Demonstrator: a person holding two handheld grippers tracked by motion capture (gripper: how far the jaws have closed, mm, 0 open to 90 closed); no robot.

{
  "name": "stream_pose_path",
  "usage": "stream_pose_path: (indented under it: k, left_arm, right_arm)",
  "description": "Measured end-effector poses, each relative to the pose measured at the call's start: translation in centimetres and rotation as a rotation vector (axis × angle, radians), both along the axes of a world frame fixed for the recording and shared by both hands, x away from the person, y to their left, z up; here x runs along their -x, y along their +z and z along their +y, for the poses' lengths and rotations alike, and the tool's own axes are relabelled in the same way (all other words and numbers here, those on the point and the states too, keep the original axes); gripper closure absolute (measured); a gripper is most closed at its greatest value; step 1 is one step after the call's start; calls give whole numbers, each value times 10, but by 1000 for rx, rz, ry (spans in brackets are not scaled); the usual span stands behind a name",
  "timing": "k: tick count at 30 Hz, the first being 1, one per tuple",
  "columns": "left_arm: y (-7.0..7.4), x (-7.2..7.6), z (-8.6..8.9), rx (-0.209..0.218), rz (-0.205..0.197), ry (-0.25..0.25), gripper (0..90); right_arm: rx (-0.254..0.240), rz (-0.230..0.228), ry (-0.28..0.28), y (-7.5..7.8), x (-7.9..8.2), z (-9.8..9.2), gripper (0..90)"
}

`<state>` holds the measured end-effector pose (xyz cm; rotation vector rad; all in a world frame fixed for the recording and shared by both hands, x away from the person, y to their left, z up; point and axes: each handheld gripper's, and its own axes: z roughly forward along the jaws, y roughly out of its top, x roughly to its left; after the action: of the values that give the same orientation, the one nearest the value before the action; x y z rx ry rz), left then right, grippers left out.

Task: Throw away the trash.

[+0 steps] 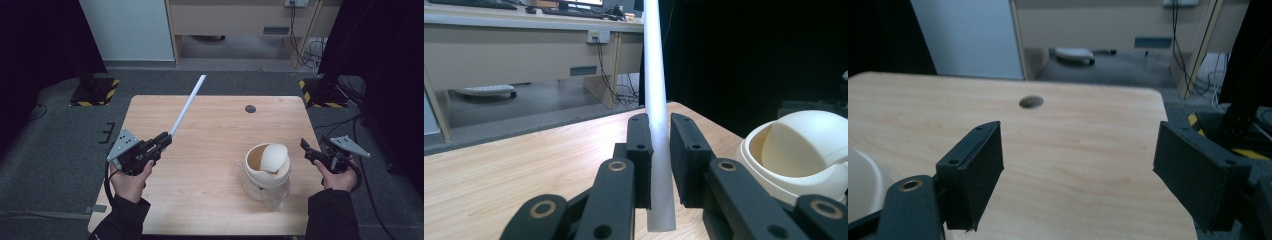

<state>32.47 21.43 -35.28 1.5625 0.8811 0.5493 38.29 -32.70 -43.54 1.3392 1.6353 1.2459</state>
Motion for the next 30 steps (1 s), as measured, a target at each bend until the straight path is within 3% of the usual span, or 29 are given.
stream_pose_path:
  k: [7,12,25,30]
  left_arm:
    - [0,0,-1,0,1,-2,789]
    - [1,2,-3,-1,-9,-11,790]
    - [3,4,-6,2,-37,-31,789]
    - [4,4,-6,8,-48,-34,790]
  right_arm:
    - [-21,-91,6,26,6,11,204]
    - [-26,-154,48,49,12,24,200]
    - [-78,-225,153,83,25,42,205]
    - [-99,-240,240,96,33,59,209]
